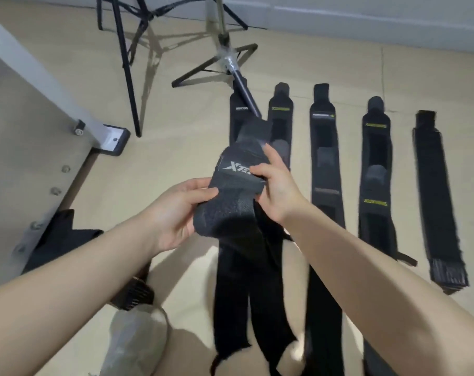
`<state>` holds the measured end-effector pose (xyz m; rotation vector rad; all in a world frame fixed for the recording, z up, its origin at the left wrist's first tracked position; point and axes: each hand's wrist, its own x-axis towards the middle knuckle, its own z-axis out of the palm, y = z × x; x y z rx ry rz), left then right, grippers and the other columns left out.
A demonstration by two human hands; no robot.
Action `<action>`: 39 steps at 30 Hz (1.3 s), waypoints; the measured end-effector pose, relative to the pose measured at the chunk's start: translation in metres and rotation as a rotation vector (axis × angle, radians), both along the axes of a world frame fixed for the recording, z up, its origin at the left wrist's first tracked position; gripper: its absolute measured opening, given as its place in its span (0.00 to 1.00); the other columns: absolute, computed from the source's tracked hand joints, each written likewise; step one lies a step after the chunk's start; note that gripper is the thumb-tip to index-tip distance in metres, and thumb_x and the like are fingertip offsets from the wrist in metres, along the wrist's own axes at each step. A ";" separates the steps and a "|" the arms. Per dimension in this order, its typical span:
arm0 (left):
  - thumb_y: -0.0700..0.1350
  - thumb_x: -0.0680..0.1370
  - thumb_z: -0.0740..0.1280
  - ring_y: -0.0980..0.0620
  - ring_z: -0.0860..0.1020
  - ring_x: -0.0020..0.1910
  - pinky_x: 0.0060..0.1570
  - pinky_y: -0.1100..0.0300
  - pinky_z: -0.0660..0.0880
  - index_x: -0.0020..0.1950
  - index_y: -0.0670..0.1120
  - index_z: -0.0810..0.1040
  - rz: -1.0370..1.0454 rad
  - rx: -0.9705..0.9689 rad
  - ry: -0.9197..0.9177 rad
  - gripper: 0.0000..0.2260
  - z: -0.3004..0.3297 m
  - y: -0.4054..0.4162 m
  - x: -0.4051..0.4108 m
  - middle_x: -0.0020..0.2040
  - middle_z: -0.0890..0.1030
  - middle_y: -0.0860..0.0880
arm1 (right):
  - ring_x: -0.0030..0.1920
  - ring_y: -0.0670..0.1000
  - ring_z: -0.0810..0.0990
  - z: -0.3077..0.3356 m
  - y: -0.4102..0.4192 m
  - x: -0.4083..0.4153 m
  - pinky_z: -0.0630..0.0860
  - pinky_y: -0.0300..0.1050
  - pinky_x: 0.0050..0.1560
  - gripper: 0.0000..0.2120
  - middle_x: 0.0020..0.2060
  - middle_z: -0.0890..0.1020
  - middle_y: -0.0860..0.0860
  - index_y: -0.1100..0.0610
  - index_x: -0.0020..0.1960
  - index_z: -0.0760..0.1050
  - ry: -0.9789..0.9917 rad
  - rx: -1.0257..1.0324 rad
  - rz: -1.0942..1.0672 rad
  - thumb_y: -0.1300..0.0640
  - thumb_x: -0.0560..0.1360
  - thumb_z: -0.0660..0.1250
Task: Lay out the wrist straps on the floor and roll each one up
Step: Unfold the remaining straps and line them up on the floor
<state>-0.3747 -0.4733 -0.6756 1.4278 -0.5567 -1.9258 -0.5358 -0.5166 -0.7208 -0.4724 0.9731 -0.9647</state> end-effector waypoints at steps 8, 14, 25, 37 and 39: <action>0.38 0.80 0.59 0.53 0.83 0.44 0.37 0.63 0.79 0.62 0.39 0.74 0.021 -0.147 -0.105 0.11 -0.027 -0.119 0.096 0.51 0.84 0.46 | 0.52 0.52 0.81 -0.014 -0.118 0.108 0.80 0.49 0.51 0.23 0.55 0.80 0.54 0.53 0.71 0.63 0.247 -0.103 -0.078 0.65 0.78 0.62; 0.53 0.81 0.59 0.48 0.58 0.75 0.72 0.52 0.56 0.77 0.52 0.39 -0.117 -0.143 -0.543 0.33 -0.119 -0.186 0.127 0.78 0.53 0.50 | 0.68 0.58 0.69 -0.085 -0.159 0.120 0.65 0.55 0.70 0.29 0.71 0.67 0.53 0.51 0.75 0.56 0.653 0.248 -0.048 0.42 0.78 0.57; 0.37 0.81 0.54 0.51 0.56 0.74 0.63 0.69 0.54 0.76 0.48 0.57 -0.468 -0.486 -0.809 0.24 -0.221 -0.167 0.123 0.77 0.50 0.45 | 0.34 0.46 0.69 -0.138 -0.062 0.165 0.66 0.44 0.38 0.19 0.29 0.72 0.47 0.56 0.31 0.66 1.009 -0.015 0.323 0.47 0.76 0.62; 0.51 0.77 0.62 0.47 0.42 0.77 0.74 0.54 0.47 0.78 0.46 0.42 -1.132 -0.691 -1.362 0.37 -0.213 -0.262 0.106 0.78 0.40 0.48 | 0.50 0.53 0.80 -0.152 -0.060 0.142 0.78 0.43 0.44 0.09 0.52 0.81 0.54 0.56 0.56 0.74 0.597 0.559 0.329 0.63 0.79 0.60; 0.56 0.78 0.60 0.48 0.41 0.77 0.74 0.54 0.49 0.77 0.45 0.40 -1.230 -0.615 -1.334 0.37 -0.220 -0.259 0.108 0.77 0.37 0.49 | 0.52 0.55 0.80 -0.161 -0.052 0.140 0.79 0.48 0.51 0.06 0.54 0.81 0.55 0.58 0.55 0.73 0.691 0.551 0.322 0.60 0.79 0.61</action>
